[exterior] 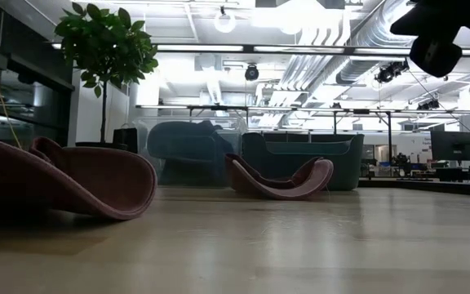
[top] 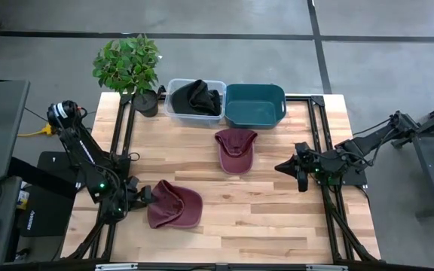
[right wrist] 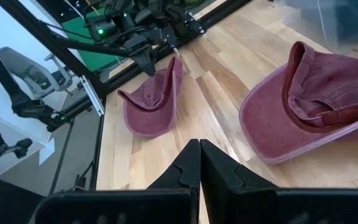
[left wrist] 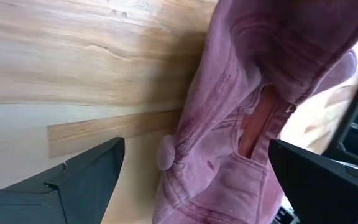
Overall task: Pick & Place hat
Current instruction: Put the bottom red cap into the blue bin
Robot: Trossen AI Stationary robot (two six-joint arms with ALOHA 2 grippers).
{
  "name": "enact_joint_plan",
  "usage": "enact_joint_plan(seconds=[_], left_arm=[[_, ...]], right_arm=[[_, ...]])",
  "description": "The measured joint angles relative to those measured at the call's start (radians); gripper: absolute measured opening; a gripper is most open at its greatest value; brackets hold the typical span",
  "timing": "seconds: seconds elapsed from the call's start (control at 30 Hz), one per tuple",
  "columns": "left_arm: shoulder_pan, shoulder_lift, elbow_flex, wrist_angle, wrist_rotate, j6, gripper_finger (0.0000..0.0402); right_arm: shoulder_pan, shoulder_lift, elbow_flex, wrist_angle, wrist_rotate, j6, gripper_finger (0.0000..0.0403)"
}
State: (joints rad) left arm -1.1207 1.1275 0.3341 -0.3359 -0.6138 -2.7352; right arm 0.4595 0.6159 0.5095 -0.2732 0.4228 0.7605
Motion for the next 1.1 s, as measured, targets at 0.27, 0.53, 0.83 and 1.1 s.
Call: enact_joint_plan(seconds=[0.27, 0.53, 0.83, 1.1], left_arm=[[0.001, 0.001, -0.039, 0.050, -0.050, 0.005, 0.0399], [0.001, 0.002, -0.042, 0.053, -0.073, 0.011, 0.0399], [0.043, 0.005, -0.044, 0.107, -0.093, 0.054, 0.0399], [0.191, 0.009, -0.043, 0.188, 0.014, 0.233, 0.0399]], right_arm=[[0.000, 0.000, 0.000, 0.002, 0.034, 0.000, 0.0000], [0.000, 0.000, 0.000, 0.003, 0.044, 0.002, 0.0000], [0.000, 0.000, 0.000, 0.003, 0.046, 0.001, 0.0000], [0.000, 0.000, 0.000, 0.003, 0.046, 0.000, 0.0000]])
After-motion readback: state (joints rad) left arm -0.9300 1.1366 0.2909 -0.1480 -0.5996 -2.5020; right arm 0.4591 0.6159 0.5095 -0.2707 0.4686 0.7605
